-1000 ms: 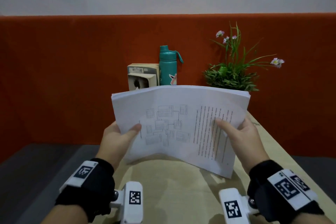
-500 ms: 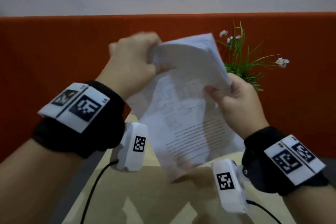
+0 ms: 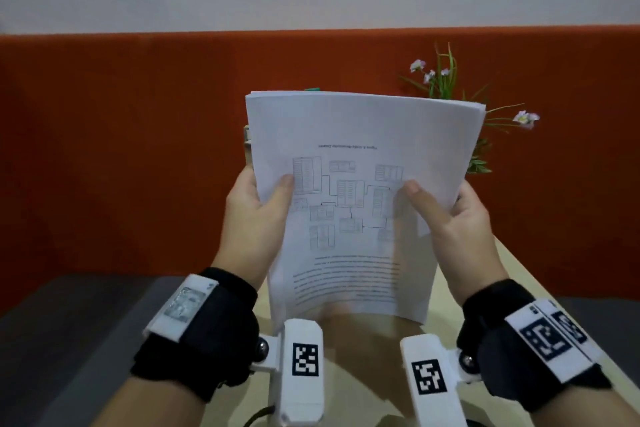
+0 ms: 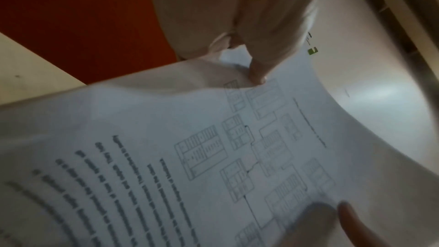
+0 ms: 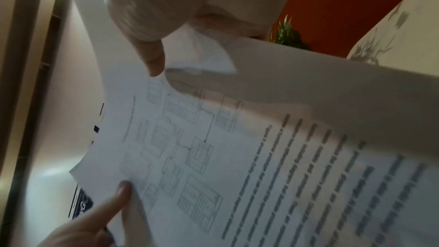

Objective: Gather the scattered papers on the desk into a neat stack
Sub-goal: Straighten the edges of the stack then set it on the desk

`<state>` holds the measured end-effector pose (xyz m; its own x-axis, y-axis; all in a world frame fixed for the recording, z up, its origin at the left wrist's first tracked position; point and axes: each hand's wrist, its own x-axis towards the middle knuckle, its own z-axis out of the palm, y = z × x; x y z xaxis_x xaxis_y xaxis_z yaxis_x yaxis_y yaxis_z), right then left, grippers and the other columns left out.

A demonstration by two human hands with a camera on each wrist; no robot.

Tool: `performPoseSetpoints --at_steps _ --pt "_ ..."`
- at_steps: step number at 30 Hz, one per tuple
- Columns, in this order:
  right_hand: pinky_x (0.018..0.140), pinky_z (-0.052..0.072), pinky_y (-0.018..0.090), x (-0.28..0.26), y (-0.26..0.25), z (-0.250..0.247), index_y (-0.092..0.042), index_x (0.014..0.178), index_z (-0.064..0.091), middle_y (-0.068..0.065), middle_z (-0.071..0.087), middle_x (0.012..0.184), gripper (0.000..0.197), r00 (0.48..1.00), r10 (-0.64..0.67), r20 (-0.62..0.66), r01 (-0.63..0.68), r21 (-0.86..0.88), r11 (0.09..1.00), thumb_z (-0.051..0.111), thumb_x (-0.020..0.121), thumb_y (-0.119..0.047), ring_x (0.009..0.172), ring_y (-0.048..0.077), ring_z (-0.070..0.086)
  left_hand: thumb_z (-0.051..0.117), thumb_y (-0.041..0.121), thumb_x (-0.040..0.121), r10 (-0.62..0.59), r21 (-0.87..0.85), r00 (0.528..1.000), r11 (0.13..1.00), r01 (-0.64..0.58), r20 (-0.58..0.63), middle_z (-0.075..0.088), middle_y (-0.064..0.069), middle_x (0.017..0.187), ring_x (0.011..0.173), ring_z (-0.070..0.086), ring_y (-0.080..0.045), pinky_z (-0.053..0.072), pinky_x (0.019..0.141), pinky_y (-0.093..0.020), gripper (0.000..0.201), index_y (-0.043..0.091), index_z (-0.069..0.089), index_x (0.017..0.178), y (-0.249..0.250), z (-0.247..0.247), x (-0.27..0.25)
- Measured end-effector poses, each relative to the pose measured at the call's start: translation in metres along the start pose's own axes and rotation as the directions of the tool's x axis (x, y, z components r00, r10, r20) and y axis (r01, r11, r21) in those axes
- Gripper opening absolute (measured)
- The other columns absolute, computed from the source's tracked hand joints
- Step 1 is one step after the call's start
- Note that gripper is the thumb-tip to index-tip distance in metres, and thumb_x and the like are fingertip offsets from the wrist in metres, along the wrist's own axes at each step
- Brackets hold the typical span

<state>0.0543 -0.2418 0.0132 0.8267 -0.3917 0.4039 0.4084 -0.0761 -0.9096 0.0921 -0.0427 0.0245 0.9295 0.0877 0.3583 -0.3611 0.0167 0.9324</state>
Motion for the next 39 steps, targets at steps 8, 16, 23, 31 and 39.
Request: performPoseSetpoints --at_steps 8,16,23,31,39 --pt "0.108 0.035 0.043 -0.025 0.030 0.001 -0.039 0.147 0.023 -0.008 0.041 0.150 0.095 0.976 0.216 0.010 -0.216 0.045 0.975 0.056 0.067 -0.076 0.132 0.009 0.043 0.053 0.018 0.097 0.003 -0.078 1.000 0.997 -0.002 0.013 0.075 0.001 0.106 0.092 0.074 -0.013 0.062 0.075 -0.031 0.021 0.015 0.060 0.116 -0.006 -0.002 -0.009" --pt "0.100 0.037 0.027 -0.030 0.044 0.000 -0.028 0.145 0.036 -0.014 0.054 0.134 0.082 0.956 0.271 0.117 -0.278 0.051 0.959 0.062 0.075 -0.060 0.124 0.012 0.053 0.052 0.017 0.098 -0.008 -0.101 1.000 0.995 0.009 0.015 0.076 0.005 0.097 0.084 0.075 -0.007 0.061 0.068 -0.026 0.015 0.019 0.062 0.109 -0.009 -0.006 -0.003" --pt "0.064 0.048 0.015 -0.006 0.005 -0.001 -0.036 0.096 0.059 -0.013 0.069 0.097 0.023 1.000 -0.007 0.006 0.007 -0.024 1.000 0.069 0.076 -0.042 0.082 -0.007 0.066 0.049 0.018 0.099 0.033 -0.091 0.999 0.995 -0.032 0.001 0.074 0.004 0.103 0.090 0.074 -0.010 0.061 0.074 -0.030 0.015 0.023 0.061 0.105 -0.002 -0.002 -0.002" --pt "0.073 0.052 0.025 -0.007 0.012 -0.003 -0.034 0.102 0.057 -0.012 0.069 0.103 0.026 0.999 -0.042 0.024 0.043 -0.031 0.999 0.070 0.080 -0.036 0.095 0.006 0.067 0.059 0.023 0.093 0.126 0.035 0.990 0.992 -0.124 -0.066 0.066 0.014 0.102 0.091 0.069 -0.002 0.060 0.080 -0.032 0.026 0.026 0.046 0.116 -0.006 0.003 -0.010" --pt "0.060 0.052 0.012 0.009 -0.012 0.004 -0.039 0.099 0.053 -0.013 0.066 0.095 0.023 0.977 -0.212 -0.008 0.212 -0.032 0.977 0.067 0.086 -0.025 0.080 -0.010 0.065 0.062 0.019 0.091 0.257 0.151 0.965 0.957 -0.247 -0.048 0.066 0.015 0.099 0.093 0.069 -0.005 0.061 0.072 -0.024 0.030 0.029 0.047 0.114 0.010 0.008 -0.006"
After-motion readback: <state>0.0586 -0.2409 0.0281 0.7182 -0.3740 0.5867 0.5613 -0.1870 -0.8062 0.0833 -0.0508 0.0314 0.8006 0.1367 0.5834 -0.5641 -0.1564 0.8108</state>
